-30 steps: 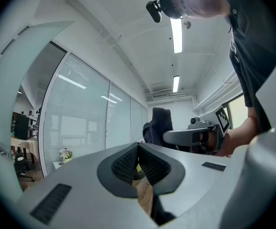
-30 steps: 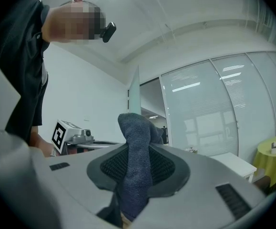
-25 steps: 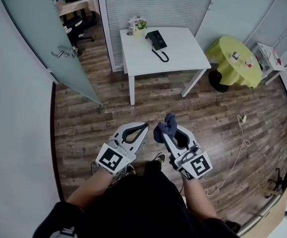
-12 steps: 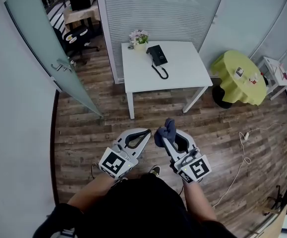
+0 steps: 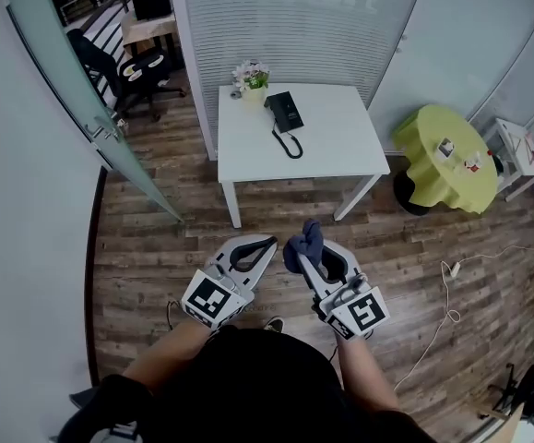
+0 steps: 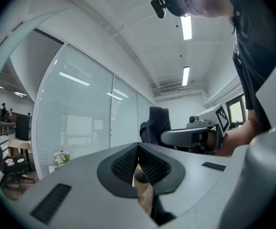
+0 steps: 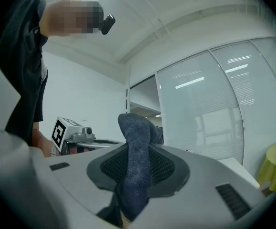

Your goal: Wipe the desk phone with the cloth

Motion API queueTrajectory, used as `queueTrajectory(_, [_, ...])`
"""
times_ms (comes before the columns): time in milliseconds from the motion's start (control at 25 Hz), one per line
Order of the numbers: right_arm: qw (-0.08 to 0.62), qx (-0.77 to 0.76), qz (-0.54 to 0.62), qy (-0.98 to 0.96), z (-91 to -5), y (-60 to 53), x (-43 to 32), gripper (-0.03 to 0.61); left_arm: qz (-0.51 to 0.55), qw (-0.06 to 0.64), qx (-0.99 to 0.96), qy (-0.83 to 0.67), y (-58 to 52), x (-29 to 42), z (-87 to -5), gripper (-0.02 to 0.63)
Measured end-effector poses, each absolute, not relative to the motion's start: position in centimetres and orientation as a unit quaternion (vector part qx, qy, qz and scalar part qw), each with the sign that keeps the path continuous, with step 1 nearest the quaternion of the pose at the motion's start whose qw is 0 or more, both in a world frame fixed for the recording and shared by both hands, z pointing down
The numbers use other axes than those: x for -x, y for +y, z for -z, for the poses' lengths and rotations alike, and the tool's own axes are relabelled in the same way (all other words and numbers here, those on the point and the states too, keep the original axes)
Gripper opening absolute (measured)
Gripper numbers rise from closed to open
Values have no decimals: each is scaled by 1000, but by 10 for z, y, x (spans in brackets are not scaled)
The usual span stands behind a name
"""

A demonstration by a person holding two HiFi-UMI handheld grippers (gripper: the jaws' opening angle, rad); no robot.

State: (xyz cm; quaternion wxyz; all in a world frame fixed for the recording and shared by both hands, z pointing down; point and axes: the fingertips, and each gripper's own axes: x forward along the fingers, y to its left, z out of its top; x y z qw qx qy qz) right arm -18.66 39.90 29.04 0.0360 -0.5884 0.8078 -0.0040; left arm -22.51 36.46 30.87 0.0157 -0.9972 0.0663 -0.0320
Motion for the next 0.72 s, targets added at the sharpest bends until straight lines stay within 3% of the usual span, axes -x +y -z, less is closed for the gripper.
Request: queueTrajectory(720, [33,580,26,813,-315,328,114,118,39,0,996,74,292,154,-335,9])
